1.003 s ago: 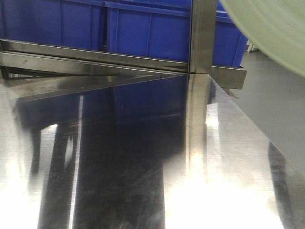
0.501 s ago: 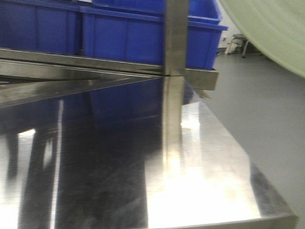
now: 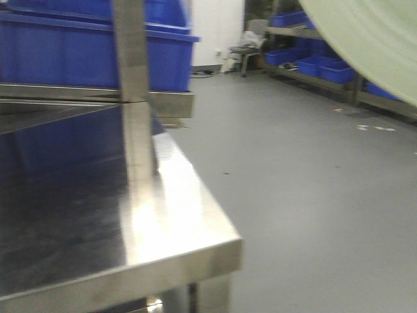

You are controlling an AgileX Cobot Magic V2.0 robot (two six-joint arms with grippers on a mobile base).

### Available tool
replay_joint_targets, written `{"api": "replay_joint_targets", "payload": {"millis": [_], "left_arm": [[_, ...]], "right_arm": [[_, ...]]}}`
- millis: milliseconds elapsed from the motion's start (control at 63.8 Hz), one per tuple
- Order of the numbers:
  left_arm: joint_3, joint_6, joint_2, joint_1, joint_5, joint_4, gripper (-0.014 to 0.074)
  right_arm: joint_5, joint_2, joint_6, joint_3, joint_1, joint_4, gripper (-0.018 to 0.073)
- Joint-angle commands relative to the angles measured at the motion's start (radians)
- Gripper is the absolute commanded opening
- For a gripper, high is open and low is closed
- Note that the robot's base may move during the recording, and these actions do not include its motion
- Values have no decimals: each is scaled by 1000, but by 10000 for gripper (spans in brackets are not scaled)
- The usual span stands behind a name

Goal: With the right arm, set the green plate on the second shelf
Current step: 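Drive the base to the shelf rack holding the plate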

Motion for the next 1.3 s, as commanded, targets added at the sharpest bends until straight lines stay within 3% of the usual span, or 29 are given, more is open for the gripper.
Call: {"api": "replay_joint_targets", "payload": {"millis": [0, 1285], "left_arm": [[41, -3, -19, 3, -81, -1, 130], [41, -3, -19, 3, -81, -1, 130]], "right_arm": [[-105, 15, 8, -29, -4, -14, 56], [-105, 15, 8, -29, -4, -14, 56]]}}
